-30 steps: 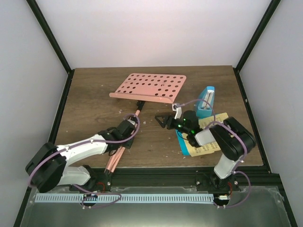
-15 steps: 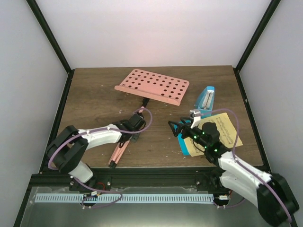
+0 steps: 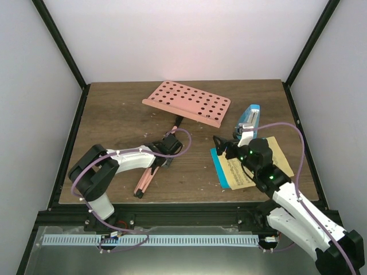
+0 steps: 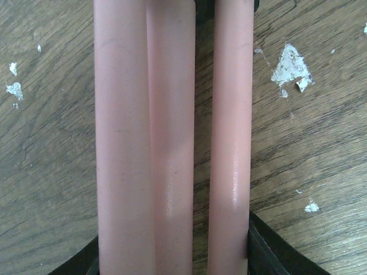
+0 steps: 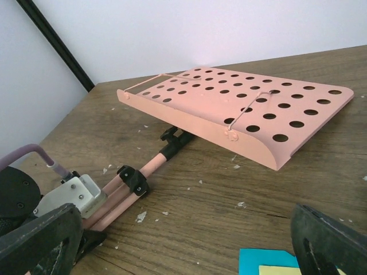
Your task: Pack up the instrument practice props
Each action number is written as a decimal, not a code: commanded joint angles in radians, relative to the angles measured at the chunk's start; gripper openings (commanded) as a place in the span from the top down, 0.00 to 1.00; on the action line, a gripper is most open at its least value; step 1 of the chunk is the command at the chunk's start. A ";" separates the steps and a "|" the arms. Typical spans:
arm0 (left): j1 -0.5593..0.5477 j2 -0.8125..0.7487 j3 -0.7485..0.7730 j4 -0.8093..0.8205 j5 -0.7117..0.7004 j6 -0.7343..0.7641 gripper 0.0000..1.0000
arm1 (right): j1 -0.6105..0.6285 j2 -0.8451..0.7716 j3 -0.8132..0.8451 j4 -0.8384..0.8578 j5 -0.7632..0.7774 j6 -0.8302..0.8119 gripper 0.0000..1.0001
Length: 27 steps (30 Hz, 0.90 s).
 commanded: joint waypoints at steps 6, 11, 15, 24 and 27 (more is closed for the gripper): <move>0.004 -0.027 0.061 0.166 -0.062 -0.014 0.57 | -0.007 0.011 0.055 -0.068 0.045 -0.011 0.00; 0.004 -0.051 0.052 0.180 -0.027 -0.004 0.48 | -0.008 0.003 0.075 -0.087 0.048 -0.015 0.00; 0.004 -0.075 0.042 0.192 0.005 -0.004 0.44 | -0.007 -0.005 0.090 -0.104 0.060 -0.026 0.00; 0.004 -0.245 0.057 0.210 0.184 0.034 0.20 | -0.012 0.042 0.203 -0.132 0.043 -0.068 0.00; 0.022 -0.319 0.115 0.201 0.299 0.069 0.10 | -0.051 0.132 0.323 -0.185 -0.013 -0.081 0.00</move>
